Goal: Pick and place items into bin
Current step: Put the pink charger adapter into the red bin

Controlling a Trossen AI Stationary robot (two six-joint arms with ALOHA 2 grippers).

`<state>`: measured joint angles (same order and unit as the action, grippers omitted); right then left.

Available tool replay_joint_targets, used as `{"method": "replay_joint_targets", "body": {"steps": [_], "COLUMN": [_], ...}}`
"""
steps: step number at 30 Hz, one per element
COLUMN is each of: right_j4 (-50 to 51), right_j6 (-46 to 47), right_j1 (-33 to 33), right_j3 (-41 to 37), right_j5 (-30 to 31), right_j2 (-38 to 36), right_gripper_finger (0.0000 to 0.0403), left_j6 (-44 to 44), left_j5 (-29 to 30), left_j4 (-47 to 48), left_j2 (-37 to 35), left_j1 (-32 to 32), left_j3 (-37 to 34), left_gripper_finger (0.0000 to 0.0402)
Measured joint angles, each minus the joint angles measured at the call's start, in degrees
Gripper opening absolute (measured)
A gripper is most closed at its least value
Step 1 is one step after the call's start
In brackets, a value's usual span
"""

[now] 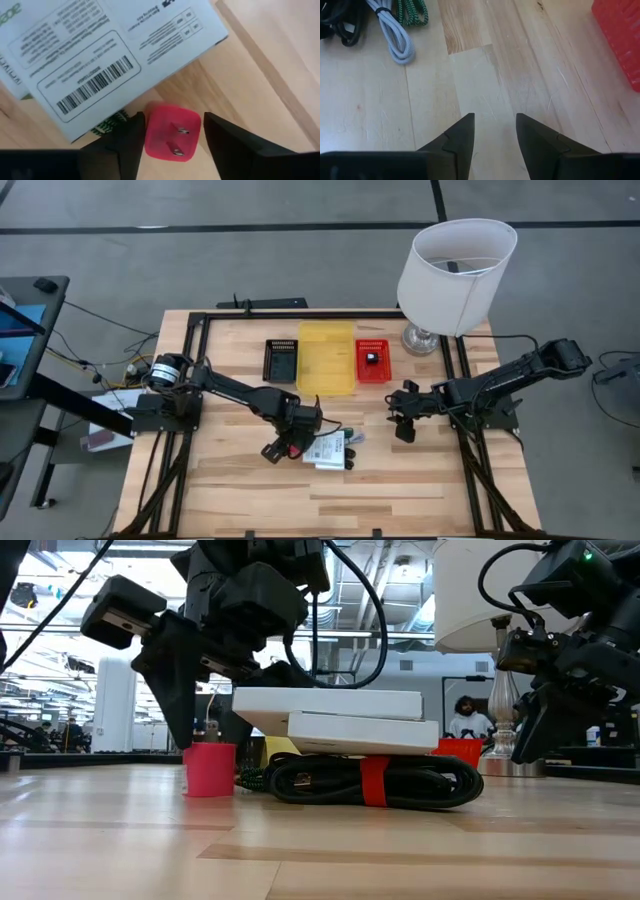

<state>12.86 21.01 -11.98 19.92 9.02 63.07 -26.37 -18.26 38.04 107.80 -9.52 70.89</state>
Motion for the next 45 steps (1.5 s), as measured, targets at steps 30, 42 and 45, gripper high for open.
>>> {"method": "replay_joint_targets", "body": {"steps": [30,42,45], "right_j4": [-0.02,-0.25,-0.12], "right_j6": [-0.04,-0.02,-0.02], "right_j1": [0.01,0.01,0.07], "right_j3": [0.00,0.02,0.02], "right_j5": [0.02,0.24,0.26], "right_j2": [0.02,0.00,0.00], "right_gripper_finger": [0.0137,0.0135,0.0134], "left_j6": [2.26,6.54,6.61], "left_j5": [7.04,11.47,13.41], "left_j4": [3.59,10.58,12.78], "left_j2": [-1.50,-4.94,-6.71], "left_j1": [-0.98,-2.47,-2.47], "left_j3": [-0.08,1.22,1.81], "left_gripper_finger": [0.0144,0.0144,0.0144]}}
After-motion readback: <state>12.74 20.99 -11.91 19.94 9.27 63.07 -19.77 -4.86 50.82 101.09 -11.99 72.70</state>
